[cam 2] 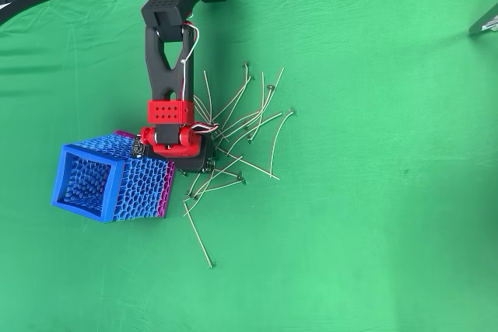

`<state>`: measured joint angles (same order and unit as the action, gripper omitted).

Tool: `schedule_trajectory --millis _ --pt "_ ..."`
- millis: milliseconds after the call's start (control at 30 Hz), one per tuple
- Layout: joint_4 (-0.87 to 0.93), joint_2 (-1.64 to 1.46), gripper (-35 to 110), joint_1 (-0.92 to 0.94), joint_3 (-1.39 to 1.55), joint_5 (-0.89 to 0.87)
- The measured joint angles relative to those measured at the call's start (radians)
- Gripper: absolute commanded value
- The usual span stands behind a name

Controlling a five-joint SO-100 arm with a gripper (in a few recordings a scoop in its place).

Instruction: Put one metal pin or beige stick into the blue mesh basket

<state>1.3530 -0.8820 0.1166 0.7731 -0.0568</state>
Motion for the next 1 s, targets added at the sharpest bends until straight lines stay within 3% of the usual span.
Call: schedule_trajectory --millis 1000 --pt "0.011 0.1 14 0.014 -0.084 0.017"
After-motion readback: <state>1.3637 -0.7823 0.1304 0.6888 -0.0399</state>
